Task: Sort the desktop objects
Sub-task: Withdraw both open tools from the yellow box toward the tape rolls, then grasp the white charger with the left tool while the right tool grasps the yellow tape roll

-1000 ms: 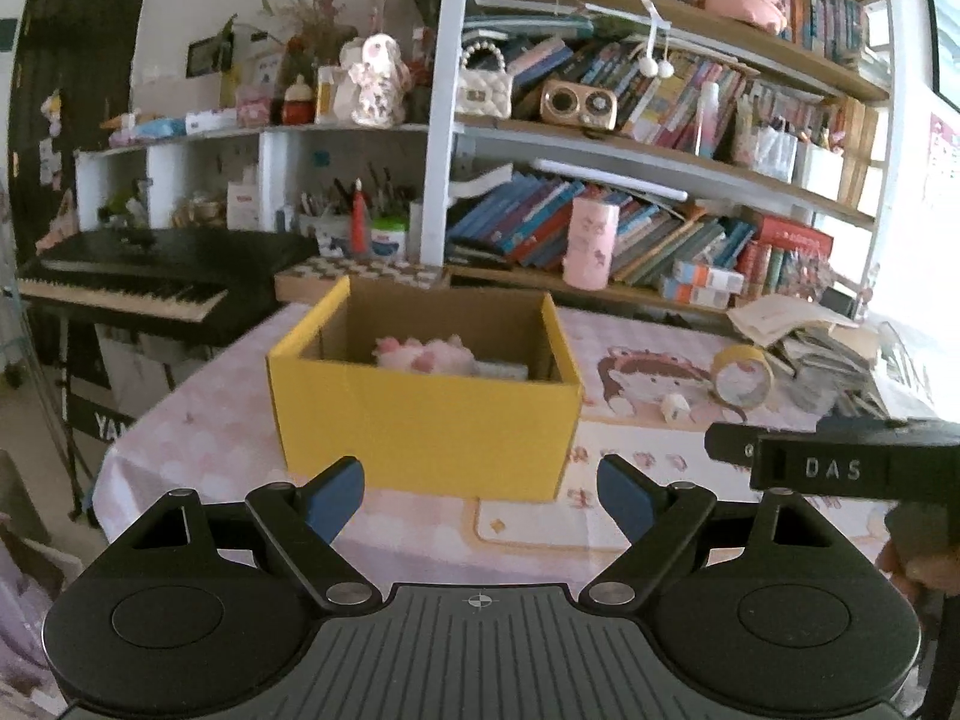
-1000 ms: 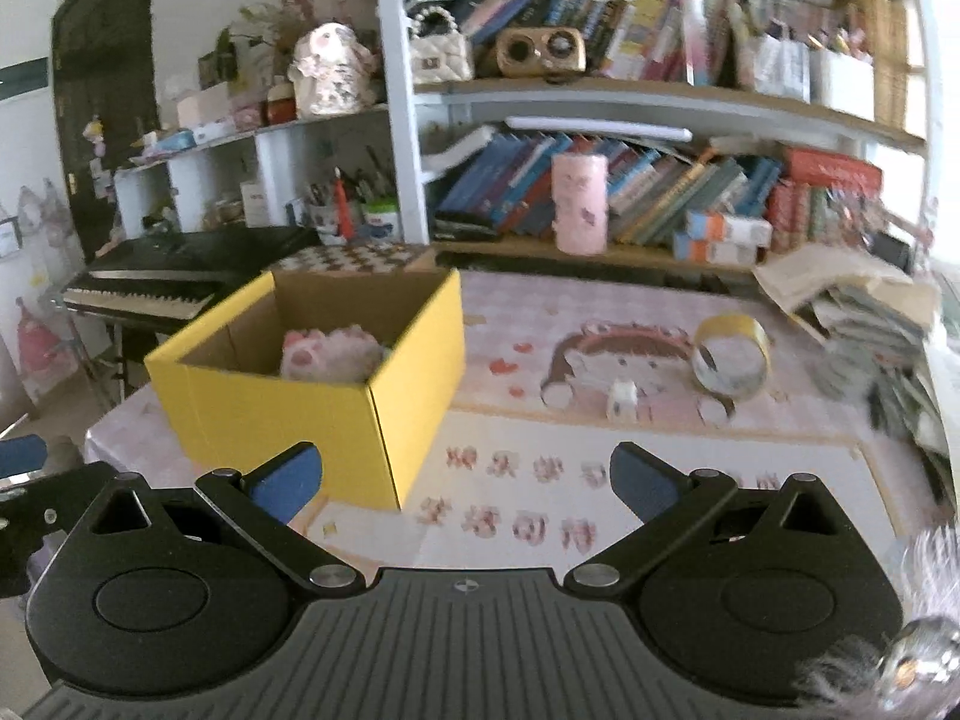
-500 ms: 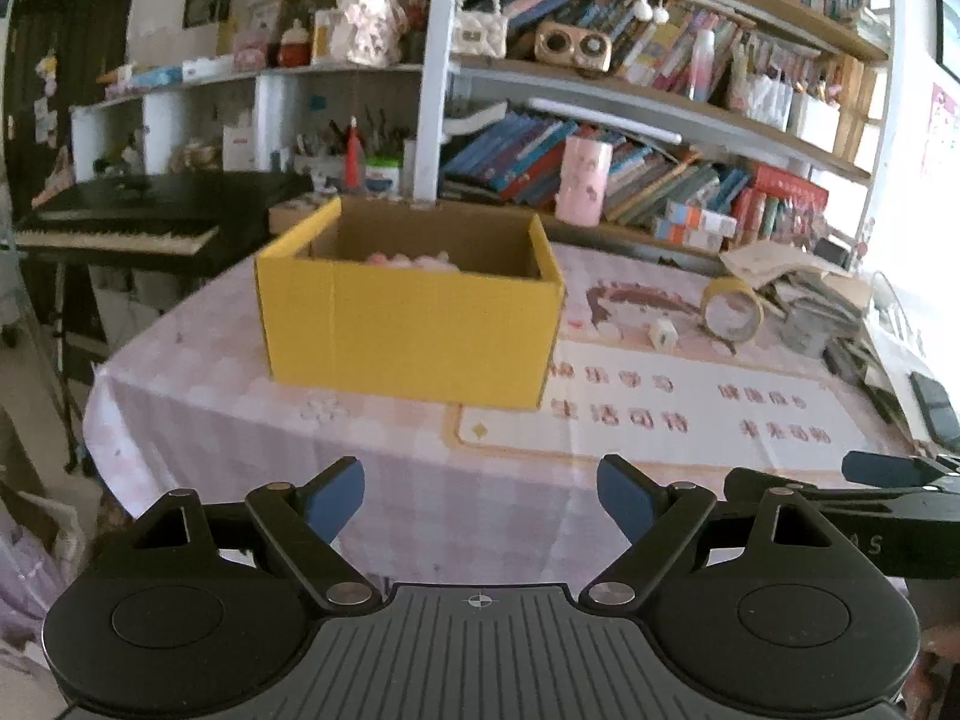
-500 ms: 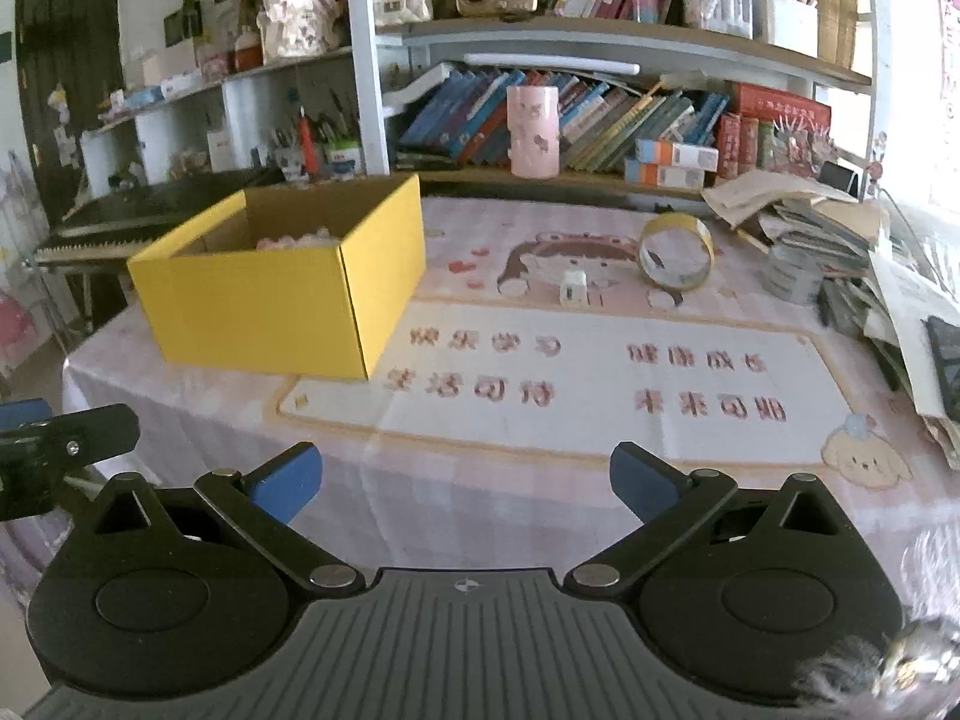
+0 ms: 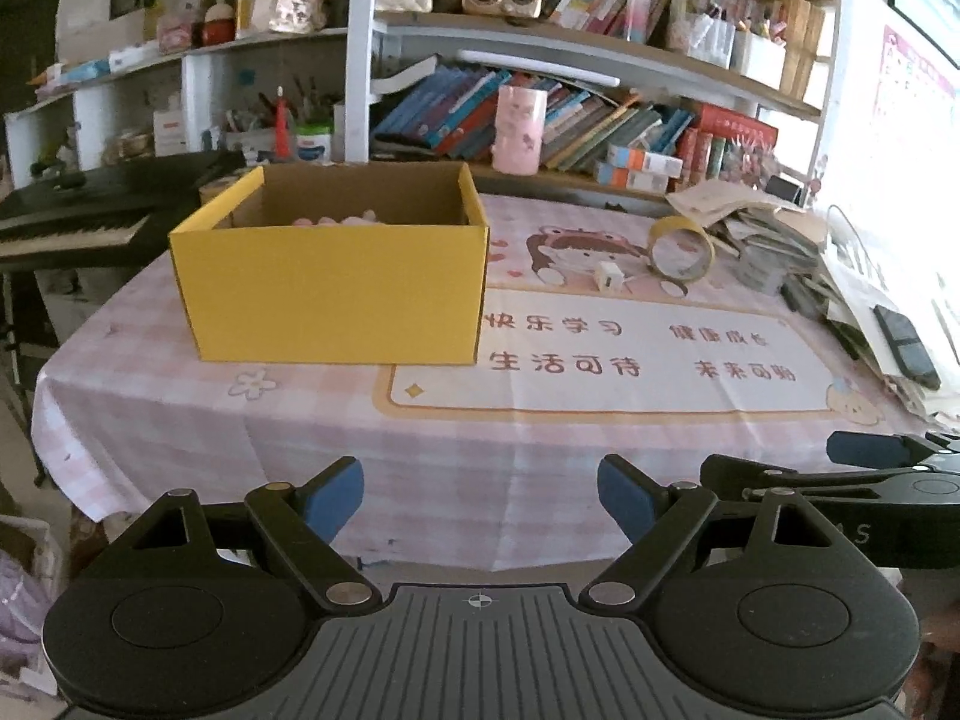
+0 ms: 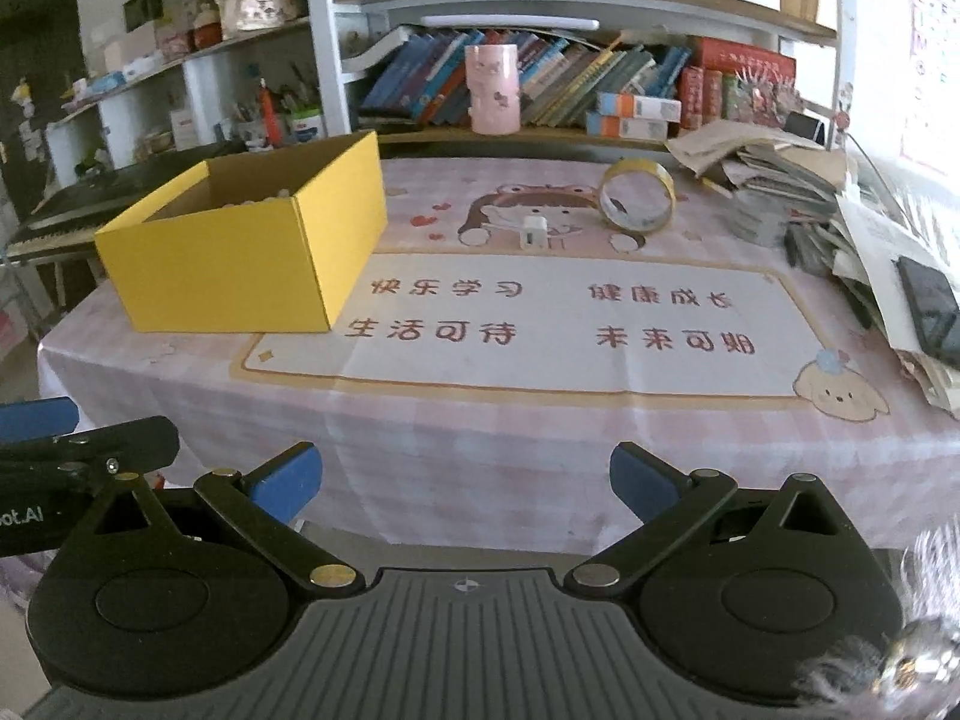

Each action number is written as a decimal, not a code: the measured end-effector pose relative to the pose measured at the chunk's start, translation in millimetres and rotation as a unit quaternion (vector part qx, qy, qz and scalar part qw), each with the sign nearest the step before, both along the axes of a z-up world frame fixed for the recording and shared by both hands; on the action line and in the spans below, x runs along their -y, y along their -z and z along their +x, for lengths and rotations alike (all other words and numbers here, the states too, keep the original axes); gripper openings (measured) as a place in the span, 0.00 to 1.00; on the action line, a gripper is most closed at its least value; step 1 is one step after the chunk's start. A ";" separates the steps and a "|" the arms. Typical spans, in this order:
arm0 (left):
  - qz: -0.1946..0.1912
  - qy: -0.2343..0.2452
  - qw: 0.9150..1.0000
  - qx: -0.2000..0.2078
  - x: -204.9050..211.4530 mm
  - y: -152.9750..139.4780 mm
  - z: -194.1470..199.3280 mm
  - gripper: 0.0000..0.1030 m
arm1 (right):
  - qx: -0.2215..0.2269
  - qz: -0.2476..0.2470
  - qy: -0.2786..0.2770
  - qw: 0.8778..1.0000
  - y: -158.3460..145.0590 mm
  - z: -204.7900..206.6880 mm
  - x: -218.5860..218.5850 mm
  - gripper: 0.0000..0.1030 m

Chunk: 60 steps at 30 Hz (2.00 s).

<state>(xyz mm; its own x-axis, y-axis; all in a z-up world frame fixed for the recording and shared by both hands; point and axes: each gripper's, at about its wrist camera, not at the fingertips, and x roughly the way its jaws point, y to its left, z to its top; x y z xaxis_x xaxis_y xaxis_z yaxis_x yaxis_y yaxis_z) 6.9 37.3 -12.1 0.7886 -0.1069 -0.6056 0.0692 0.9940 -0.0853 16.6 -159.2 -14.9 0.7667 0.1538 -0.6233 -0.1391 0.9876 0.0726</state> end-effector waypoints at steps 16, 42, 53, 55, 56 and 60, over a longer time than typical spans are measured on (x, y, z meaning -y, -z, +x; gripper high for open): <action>0.001 0.055 0.998 -0.008 40.7 3.1 34.6 0.89 | -0.009 -0.008 0.047 0.999 0.5 18.3 35.9 1.00; 0.004 0.098 0.995 -0.033 108.3 18.2 115.1 0.89 | -0.040 -0.009 0.086 0.995 10.6 94.2 101.2 1.00; -0.002 0.076 0.996 -0.046 147.2 21.8 159.6 0.89 | -0.051 -0.012 0.066 0.996 11.7 148.6 140.2 1.00; -0.004 0.068 0.997 -0.048 152.3 22.8 167.0 0.89 | -0.051 -0.012 0.059 0.997 11.8 159.5 147.3 1.00; -0.006 0.063 0.997 -0.049 155.1 23.3 171.7 0.89 | -0.051 -0.012 0.055 0.997 11.9 164.8 150.6 1.00; -0.012 0.044 0.998 -0.049 163.1 24.5 188.2 0.89 | -0.050 -0.013 0.039 0.998 12.0 187.6 162.8 1.00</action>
